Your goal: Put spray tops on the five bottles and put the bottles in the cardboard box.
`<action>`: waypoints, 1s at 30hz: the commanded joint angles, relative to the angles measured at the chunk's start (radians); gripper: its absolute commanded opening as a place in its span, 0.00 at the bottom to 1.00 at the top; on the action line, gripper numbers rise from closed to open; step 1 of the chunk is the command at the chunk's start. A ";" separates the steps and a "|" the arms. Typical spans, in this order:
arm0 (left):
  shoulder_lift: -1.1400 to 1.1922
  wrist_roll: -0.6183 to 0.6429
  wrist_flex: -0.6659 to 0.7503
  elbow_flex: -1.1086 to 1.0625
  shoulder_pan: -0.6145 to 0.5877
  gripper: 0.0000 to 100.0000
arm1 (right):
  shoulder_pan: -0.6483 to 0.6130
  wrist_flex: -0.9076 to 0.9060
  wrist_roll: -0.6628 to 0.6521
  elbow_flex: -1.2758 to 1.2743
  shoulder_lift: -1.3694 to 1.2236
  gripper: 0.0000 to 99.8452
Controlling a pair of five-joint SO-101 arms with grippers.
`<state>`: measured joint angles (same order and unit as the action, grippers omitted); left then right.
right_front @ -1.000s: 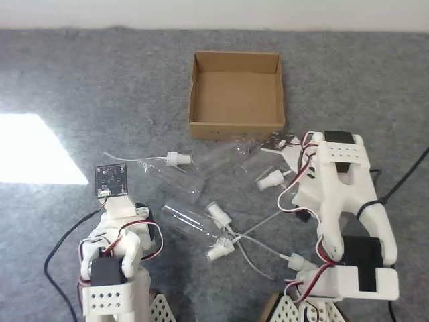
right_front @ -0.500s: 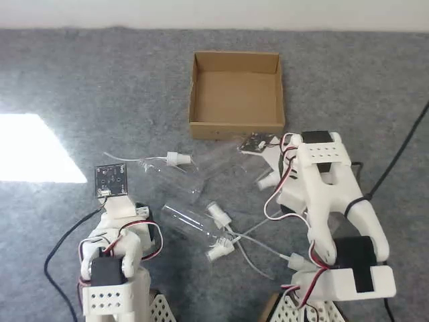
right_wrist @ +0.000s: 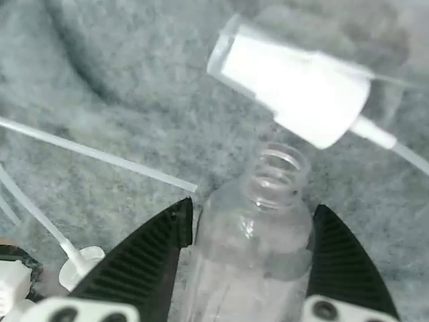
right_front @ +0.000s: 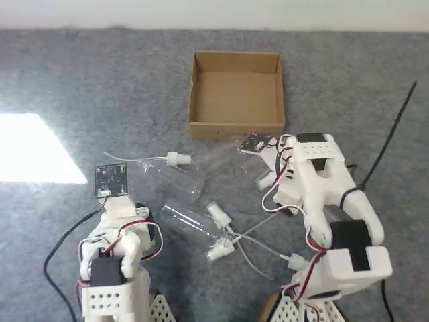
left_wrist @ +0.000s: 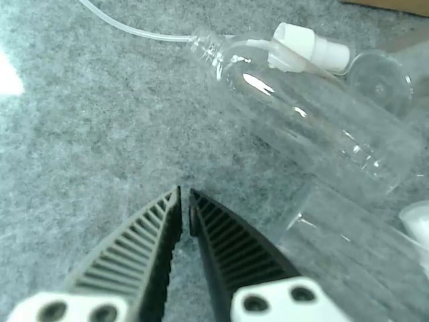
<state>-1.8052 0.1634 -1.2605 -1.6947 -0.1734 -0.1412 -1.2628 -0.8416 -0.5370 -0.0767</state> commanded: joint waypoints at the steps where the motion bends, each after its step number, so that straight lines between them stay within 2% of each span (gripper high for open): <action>1: -0.015 -0.008 -0.003 0.010 -0.006 0.02 | -0.008 0.008 0.014 0.012 0.035 0.20; 4: -0.015 -0.008 -0.003 0.010 -0.006 0.02 | -0.008 0.004 0.014 0.012 0.051 0.16; 10: -0.015 -0.008 -0.003 0.010 -0.006 0.02 | -0.007 -0.053 0.017 0.012 0.094 0.15; 19: -0.015 -0.008 -0.003 0.010 -0.006 0.02 | -0.016 -0.200 0.044 0.012 0.412 0.15; 28: -0.015 -0.008 -0.003 0.010 -0.006 0.02 | -0.016 -0.205 0.092 0.006 0.638 0.15; 30: -0.015 -0.008 -0.003 0.010 -0.006 0.02 | -0.018 -0.194 0.143 0.009 0.653 0.15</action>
<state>-1.8052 0.1634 -1.2605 -1.6947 -0.1734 -0.1519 -1.4653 -0.7618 -0.5370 0.4956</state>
